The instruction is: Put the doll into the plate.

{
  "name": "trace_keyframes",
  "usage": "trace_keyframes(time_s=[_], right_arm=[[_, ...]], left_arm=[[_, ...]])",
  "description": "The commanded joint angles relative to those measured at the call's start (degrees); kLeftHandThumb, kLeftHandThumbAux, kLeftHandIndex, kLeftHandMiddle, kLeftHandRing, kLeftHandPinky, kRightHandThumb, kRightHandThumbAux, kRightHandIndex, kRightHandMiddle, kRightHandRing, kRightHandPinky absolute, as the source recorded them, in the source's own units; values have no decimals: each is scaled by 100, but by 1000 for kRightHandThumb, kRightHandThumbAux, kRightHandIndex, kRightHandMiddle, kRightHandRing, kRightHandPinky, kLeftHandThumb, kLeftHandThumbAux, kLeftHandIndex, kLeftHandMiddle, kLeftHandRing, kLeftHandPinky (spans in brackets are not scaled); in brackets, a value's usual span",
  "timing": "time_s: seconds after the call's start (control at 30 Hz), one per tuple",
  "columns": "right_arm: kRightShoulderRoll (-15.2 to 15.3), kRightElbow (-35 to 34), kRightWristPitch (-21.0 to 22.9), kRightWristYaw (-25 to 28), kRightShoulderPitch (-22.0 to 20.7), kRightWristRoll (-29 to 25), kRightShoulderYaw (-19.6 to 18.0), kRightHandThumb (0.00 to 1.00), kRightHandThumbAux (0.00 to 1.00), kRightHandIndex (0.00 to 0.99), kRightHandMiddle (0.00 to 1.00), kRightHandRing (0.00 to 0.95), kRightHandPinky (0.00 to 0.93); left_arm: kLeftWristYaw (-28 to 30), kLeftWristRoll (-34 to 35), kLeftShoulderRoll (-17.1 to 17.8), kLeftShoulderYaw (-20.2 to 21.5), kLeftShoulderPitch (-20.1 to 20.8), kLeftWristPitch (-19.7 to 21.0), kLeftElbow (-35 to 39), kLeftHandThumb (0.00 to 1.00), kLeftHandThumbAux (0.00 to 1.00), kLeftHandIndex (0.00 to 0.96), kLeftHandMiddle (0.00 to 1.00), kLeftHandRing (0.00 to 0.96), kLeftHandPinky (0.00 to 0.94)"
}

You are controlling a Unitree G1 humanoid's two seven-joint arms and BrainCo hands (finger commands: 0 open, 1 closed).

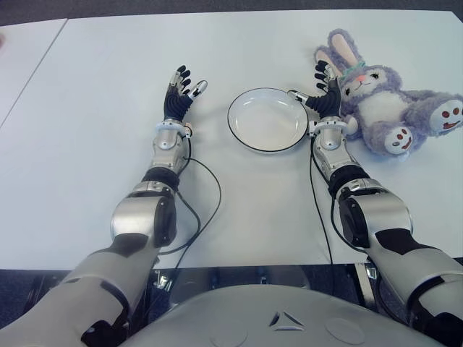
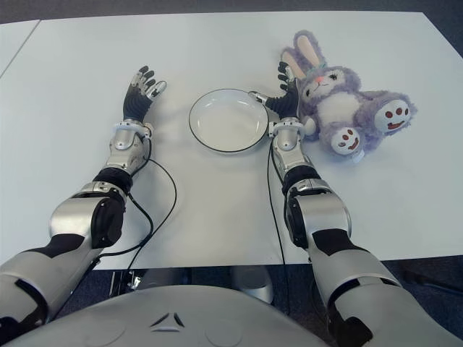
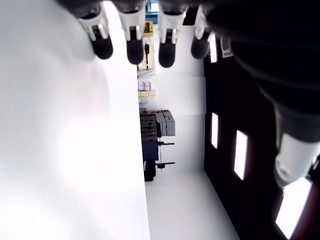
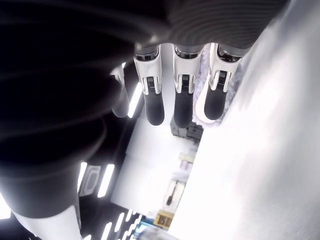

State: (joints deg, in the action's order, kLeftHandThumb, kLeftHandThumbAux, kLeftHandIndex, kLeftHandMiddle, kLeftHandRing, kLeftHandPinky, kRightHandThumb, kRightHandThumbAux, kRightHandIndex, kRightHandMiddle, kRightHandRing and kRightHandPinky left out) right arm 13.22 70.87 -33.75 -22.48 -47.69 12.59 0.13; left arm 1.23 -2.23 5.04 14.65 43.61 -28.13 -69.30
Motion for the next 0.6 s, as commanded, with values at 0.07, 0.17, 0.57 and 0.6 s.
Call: trace_keyframes(time_s=[0.07, 0.17, 0.57, 0.6], right_arm=[[171, 211, -177, -93, 166, 316, 220, 0, 817, 128, 170, 162, 196], [244, 198, -209, -114, 119, 357, 262, 0, 816, 129, 173, 166, 203], [582, 78, -204, -95, -445, 493, 338, 2, 822, 136, 197, 192, 196], [599, 69, -194, -102, -491, 501, 343, 3, 822, 136, 197, 192, 194]], left_arm=[[-131, -88, -378, -77, -1464, 846, -871, 0, 580, 47, 104, 89, 68], [-144, -85, -382, -73, -1461, 857, -872, 0, 582, 48, 107, 92, 69], [-128, -90, -395, -76, -1442, 876, -874, 0, 586, 49, 105, 87, 59], [-126, -94, -394, -79, -1442, 876, -874, 0, 587, 49, 105, 87, 60]])
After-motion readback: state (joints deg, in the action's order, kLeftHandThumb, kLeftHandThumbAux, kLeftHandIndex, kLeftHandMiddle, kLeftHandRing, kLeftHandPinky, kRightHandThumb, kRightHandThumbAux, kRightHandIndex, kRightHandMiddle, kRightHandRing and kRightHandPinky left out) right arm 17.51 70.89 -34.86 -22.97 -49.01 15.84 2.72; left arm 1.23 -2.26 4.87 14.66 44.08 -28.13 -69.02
